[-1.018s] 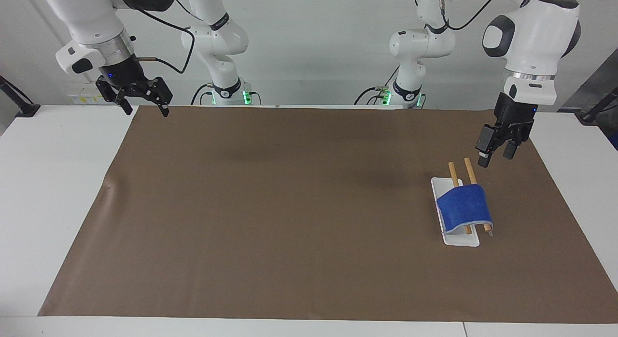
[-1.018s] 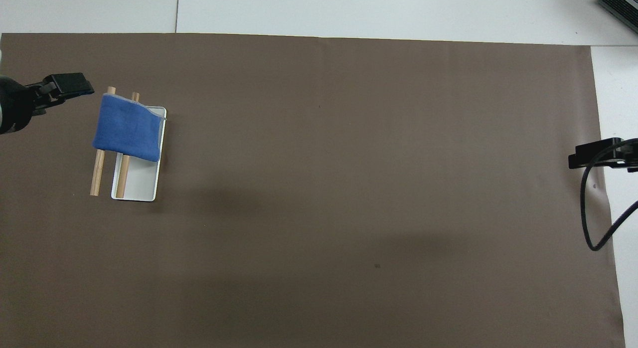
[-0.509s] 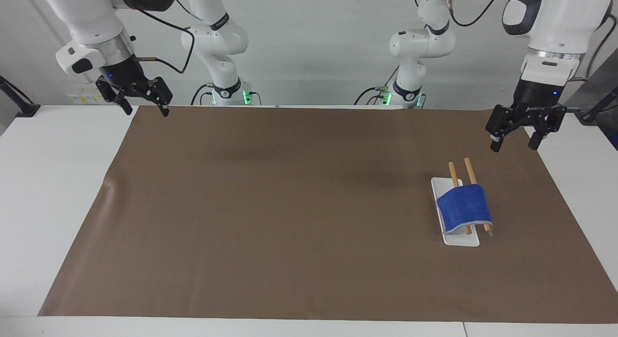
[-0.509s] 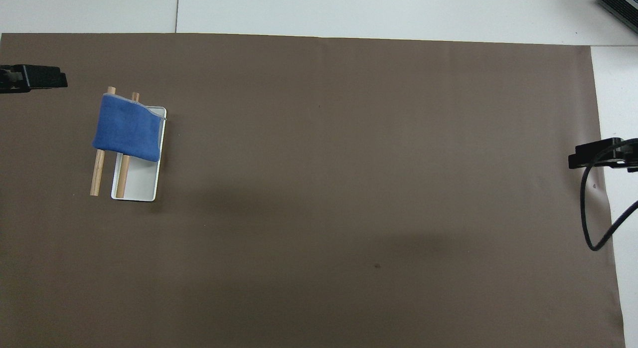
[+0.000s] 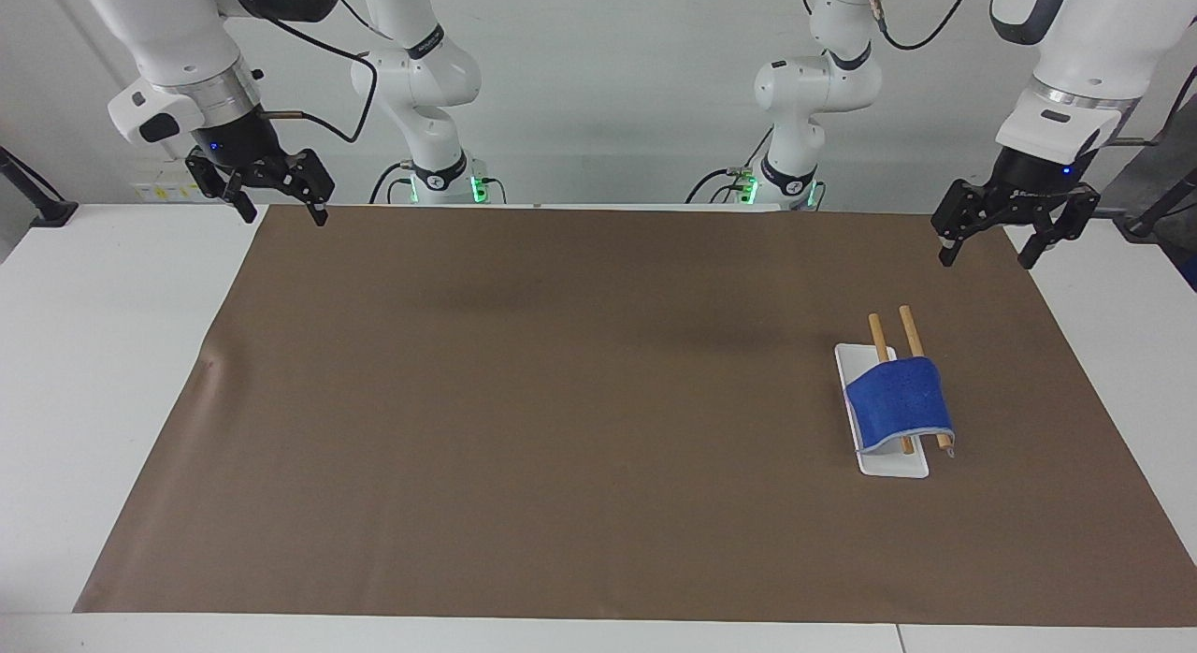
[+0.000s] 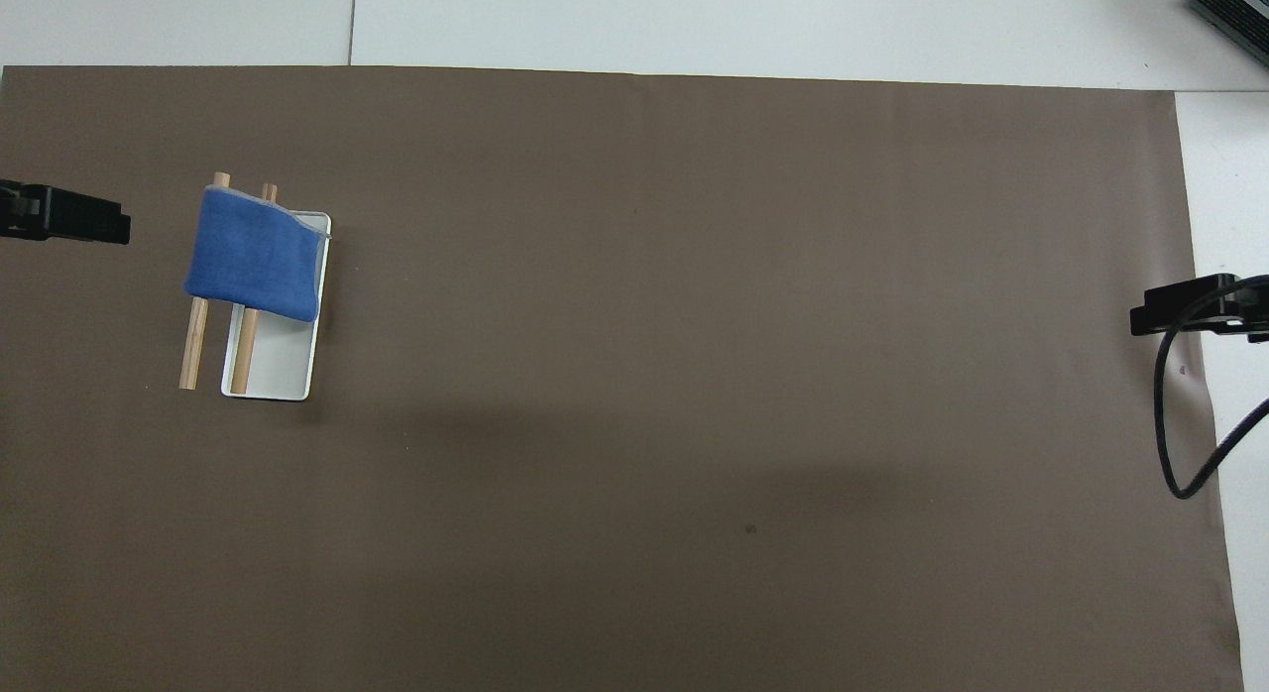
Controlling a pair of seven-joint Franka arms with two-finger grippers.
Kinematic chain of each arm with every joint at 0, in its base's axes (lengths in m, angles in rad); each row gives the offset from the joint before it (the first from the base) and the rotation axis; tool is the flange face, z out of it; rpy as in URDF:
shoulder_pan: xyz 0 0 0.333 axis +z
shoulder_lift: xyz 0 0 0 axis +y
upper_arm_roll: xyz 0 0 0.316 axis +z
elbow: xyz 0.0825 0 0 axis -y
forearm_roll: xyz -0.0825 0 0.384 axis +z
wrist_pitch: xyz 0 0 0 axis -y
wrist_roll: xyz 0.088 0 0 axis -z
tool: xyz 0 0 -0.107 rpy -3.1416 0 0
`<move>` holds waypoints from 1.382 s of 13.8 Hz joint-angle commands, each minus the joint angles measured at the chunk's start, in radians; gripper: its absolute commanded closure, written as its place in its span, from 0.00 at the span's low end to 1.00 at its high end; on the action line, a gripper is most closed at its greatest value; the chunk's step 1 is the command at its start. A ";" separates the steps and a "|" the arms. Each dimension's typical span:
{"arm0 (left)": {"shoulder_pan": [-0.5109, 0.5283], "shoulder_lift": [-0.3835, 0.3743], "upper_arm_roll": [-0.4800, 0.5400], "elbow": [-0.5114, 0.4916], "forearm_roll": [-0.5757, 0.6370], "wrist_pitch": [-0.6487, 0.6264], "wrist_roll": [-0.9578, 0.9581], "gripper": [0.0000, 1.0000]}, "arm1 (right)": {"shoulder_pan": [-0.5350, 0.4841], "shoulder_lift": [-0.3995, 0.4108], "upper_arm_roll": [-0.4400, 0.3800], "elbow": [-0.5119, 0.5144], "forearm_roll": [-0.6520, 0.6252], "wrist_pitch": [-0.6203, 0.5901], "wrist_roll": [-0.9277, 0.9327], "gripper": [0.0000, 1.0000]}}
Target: Right arm passes towel to left arm to hang
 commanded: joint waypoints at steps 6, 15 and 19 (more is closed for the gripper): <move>0.006 -0.059 -0.001 -0.069 0.010 -0.093 0.029 0.00 | -0.003 -0.005 0.005 -0.006 -0.005 -0.004 -0.017 0.00; 0.001 -0.060 -0.001 -0.037 -0.019 -0.119 -0.159 0.00 | -0.005 -0.005 0.005 -0.006 -0.005 -0.004 -0.017 0.00; -0.003 -0.068 -0.004 -0.035 -0.019 -0.157 -0.150 0.00 | -0.005 -0.005 0.005 -0.006 -0.005 -0.004 -0.017 0.00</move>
